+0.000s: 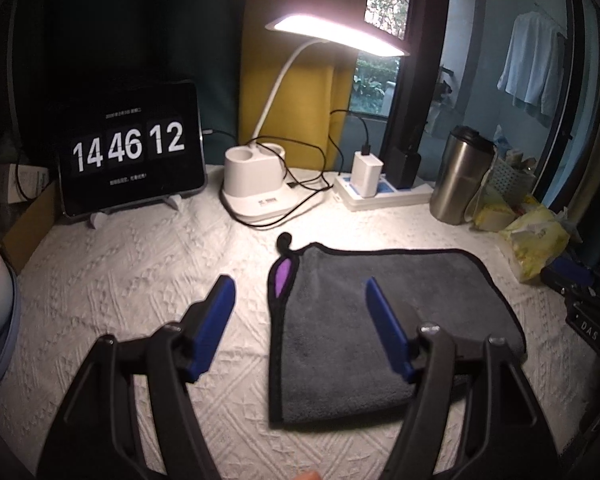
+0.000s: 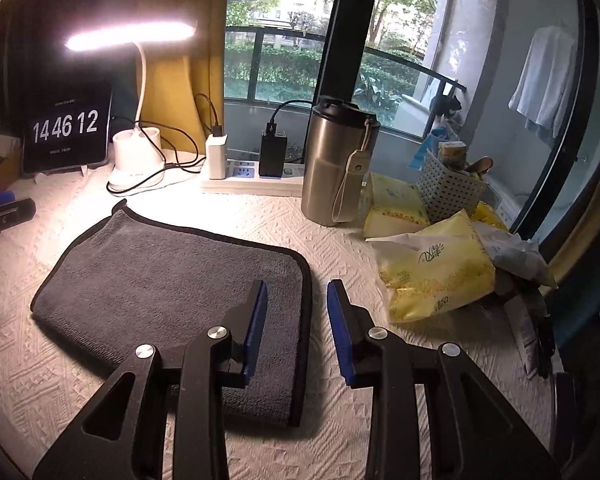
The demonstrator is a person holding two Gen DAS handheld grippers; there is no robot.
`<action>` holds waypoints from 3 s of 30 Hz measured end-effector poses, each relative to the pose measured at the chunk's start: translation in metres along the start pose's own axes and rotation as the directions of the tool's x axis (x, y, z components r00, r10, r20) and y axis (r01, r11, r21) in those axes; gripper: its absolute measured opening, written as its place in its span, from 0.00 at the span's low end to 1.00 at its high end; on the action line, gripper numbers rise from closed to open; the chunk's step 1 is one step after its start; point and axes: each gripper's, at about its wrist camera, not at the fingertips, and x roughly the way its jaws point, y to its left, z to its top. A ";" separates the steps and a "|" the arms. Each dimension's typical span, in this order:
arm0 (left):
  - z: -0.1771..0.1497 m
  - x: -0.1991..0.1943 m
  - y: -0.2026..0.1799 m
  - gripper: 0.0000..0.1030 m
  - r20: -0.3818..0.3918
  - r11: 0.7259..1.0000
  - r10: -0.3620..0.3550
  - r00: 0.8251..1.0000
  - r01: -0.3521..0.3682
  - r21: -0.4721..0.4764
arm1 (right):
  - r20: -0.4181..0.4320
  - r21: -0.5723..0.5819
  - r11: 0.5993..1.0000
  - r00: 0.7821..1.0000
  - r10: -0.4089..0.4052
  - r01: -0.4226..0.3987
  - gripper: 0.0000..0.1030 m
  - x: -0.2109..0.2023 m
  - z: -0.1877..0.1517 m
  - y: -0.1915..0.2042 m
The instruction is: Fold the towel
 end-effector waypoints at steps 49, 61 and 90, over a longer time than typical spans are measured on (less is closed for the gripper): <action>-0.062 -0.185 -0.002 0.95 0.397 1.000 -0.028 0.917 0.030 0.002 | 0.431 0.079 0.997 0.902 -0.037 0.004 0.65 -0.209 -0.055 0.014; -0.066 -0.201 0.000 0.95 0.461 1.000 -0.015 0.887 0.012 0.010 | 0.478 0.049 0.999 0.878 -0.035 0.013 0.66 -0.223 -0.057 0.023; -0.069 -0.202 -0.004 0.95 0.455 1.000 -0.013 0.890 0.006 0.016 | 0.471 0.061 0.998 0.881 -0.045 0.018 0.66 -0.221 -0.062 0.021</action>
